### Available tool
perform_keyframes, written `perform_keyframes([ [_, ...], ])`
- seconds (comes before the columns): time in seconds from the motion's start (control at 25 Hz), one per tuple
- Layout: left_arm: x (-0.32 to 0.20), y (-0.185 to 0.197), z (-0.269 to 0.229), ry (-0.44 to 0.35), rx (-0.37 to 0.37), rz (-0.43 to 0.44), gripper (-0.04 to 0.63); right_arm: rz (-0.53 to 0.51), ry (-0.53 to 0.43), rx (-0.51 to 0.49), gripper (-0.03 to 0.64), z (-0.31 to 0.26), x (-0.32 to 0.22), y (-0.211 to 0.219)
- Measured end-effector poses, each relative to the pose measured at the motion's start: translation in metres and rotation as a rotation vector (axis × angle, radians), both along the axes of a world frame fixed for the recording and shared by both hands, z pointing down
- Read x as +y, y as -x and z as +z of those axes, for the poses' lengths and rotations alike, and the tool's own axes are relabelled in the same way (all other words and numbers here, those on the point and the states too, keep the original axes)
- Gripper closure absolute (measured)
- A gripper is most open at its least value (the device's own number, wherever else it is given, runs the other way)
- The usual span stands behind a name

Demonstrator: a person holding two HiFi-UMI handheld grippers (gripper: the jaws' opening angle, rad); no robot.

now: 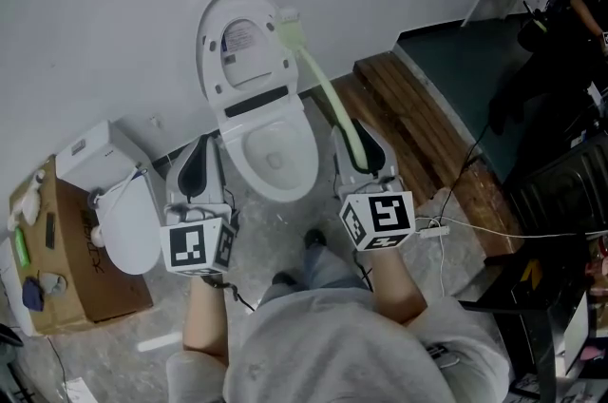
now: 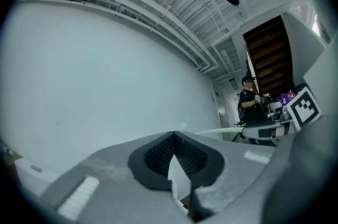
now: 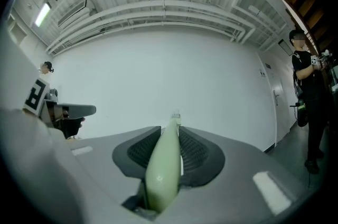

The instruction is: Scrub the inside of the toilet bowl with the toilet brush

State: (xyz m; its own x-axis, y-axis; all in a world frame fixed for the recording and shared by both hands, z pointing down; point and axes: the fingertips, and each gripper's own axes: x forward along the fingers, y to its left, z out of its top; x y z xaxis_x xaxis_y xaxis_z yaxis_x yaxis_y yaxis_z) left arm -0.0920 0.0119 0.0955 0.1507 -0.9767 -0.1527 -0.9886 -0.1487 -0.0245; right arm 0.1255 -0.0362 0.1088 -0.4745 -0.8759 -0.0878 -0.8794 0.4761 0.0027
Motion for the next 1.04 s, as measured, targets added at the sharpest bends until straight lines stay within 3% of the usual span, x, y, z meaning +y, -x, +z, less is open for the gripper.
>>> perform_keyframes([
  [0.28,0.011,0.002,-0.003,-0.002,0.036,0.006,0.592,0.031,-0.018,-0.008,0.511,-0.002,0.016,0.000],
  [1.04,0.030,0.006,0.003,-0.003,0.002,0.018,0.592,0.031,-0.043,-0.021,0.511,-0.004,0.039,0.005],
])
